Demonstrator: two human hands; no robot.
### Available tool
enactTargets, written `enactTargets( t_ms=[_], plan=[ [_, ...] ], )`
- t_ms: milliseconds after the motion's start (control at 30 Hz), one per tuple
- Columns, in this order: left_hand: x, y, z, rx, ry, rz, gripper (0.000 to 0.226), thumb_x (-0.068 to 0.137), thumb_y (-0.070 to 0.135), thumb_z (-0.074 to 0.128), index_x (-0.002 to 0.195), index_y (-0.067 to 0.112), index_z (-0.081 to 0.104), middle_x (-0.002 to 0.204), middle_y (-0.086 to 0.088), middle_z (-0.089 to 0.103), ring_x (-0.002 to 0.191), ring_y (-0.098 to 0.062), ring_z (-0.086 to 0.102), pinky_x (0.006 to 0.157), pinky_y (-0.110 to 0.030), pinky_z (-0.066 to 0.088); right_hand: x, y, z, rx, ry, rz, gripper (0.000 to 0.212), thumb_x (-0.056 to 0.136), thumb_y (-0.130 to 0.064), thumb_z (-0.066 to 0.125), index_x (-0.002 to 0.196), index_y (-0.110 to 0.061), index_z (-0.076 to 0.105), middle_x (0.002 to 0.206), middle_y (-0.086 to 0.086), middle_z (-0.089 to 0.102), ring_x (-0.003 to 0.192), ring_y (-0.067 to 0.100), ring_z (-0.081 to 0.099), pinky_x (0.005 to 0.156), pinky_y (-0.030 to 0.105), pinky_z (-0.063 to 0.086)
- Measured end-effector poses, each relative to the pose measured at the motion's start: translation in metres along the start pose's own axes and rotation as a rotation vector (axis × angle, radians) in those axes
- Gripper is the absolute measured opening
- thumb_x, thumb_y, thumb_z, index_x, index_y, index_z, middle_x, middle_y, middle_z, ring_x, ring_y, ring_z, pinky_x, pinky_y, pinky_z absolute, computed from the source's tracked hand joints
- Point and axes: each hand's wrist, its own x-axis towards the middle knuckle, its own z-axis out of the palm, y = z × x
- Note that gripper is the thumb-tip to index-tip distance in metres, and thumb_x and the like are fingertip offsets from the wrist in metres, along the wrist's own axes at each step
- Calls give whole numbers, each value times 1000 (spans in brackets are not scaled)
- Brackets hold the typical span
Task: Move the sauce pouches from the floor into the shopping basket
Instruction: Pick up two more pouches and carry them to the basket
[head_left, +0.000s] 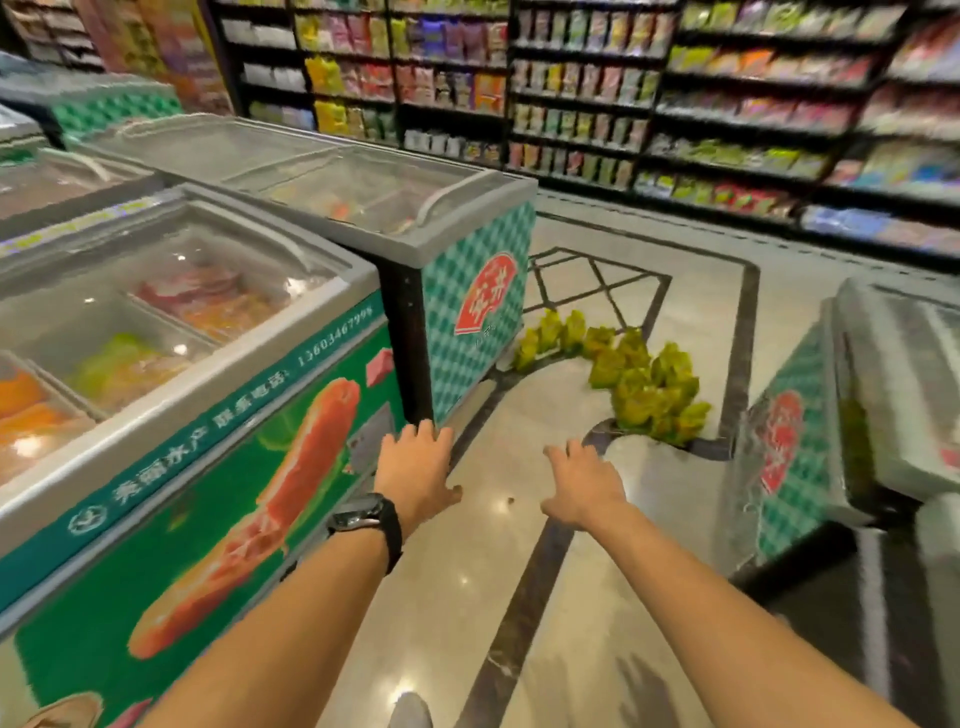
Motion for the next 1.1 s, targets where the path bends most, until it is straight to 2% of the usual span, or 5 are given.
enactTargets(
  t_ms=[433,533,700,867,1100],
  plan=[
    [217,-27,-25,91,-23,249,78,89,56,61,149,16,31,142,-12,43,130,-32,44,107,-47,41,150,13,-41,114,-4,271,71,86,-42,64,146,-22,31,144,11,34,133,31,35,99,42,41],
    [266,-15,-27,91,-40,293,81,89,57,61,152,18,27,143,-12,43,131,-32,43,108,-47,41,184,37,-48,136,-7,324,71,85,-40,64,145,-22,32,148,12,32,135,32,34,99,41,42],
    [357,17,-26,128,-59,325,72,88,56,61,144,18,35,136,-10,46,126,-31,45,104,-47,42,254,93,-62,152,-11,369,70,85,-39,65,145,-21,32,148,12,32,133,32,36,100,41,42],
    [452,59,-34,124,-62,302,75,87,59,60,144,18,34,136,-10,47,126,-31,48,104,-47,42,331,157,-93,163,-32,361,74,88,-40,63,149,-20,27,152,12,27,137,33,33,102,43,40],
    [561,92,-43,85,-71,310,70,89,57,59,143,18,36,135,-9,47,126,-30,47,105,-47,40,428,223,-132,159,-35,339,73,89,-39,61,149,-19,26,145,13,32,134,33,34,95,43,43]
  ],
)
